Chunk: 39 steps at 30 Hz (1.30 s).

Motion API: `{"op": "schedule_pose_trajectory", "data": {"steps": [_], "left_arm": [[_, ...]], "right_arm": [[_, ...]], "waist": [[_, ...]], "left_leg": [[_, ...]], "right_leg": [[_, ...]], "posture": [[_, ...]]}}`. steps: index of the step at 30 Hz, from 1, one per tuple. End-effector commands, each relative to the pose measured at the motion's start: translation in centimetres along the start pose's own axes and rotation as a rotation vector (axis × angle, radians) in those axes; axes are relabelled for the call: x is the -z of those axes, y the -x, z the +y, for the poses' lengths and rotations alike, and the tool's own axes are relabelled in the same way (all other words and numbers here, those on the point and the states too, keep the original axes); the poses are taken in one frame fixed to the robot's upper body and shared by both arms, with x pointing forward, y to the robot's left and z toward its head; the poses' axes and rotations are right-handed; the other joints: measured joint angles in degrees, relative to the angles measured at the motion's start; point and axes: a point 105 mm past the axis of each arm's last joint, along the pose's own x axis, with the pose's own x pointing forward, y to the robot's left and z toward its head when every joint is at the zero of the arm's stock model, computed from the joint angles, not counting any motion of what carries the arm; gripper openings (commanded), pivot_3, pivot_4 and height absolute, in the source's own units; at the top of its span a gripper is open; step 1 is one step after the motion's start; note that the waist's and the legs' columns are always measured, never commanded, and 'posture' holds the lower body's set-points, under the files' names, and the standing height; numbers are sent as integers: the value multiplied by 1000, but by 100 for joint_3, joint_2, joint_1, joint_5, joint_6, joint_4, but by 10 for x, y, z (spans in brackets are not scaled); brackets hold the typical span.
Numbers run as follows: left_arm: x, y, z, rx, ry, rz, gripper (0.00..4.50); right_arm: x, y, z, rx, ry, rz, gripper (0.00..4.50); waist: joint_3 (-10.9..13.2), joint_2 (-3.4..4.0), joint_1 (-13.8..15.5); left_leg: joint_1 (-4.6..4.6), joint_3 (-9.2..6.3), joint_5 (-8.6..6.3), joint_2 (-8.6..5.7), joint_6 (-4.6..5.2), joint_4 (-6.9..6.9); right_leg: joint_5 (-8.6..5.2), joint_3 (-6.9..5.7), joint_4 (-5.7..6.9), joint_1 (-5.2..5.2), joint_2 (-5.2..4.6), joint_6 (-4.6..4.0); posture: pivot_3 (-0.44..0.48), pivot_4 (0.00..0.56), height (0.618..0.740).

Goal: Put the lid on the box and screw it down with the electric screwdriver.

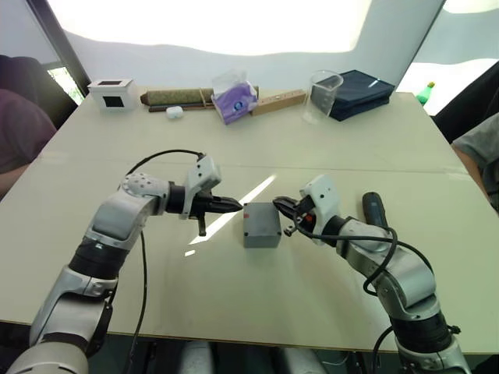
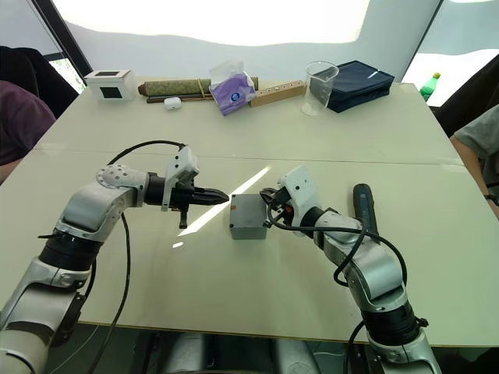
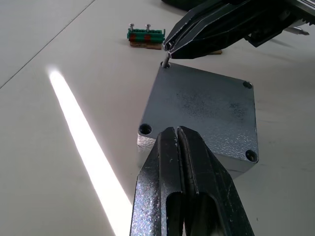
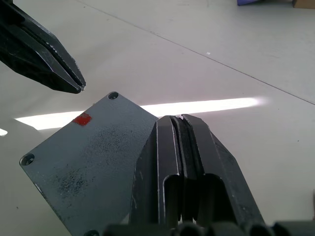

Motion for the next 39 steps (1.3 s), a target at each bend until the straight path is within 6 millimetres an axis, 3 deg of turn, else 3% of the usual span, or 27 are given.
{"op": "schedule_pose_trajectory", "data": {"steps": [1, 33, 36, 39], "left_arm": [[-13, 2, -2, 2, -50, -26, 0], [-18, -4, -3, 20, -57, -55, 0], [-18, -4, -3, 21, -59, -57, 0], [-18, -4, -3, 22, -59, -59, 0]], "right_arm": [[-5, 1, 1, 1, 10, -16, 51], [0, 1, -4, 23, 4, 18, 51], [1, 2, -5, 28, 9, 26, 833], [-1, 3, -7, 34, 15, 25, 2014]], "waist": [[0, 0, 1], [0, 0, 2], [0, 0, 3], [0, 0, -1]], "left_leg": [[0, 0, 0, 0, 0, 0], [0, 0, -1, 0, 1, 0], [0, 0, 0, 0, 1, 0], [0, 0, -1, 0, 1, 0]], "right_leg": [[0, 0, 0, 0, 0, 0], [0, 0, 0, 0, 0, 0], [0, 0, 0, 0, 0, 0], [0, 0, 0, 0, 0, 0]], "posture": [[0, 150, 739], [0, 150, 739], [0, 150, 739], [0, 150, 739]]}}
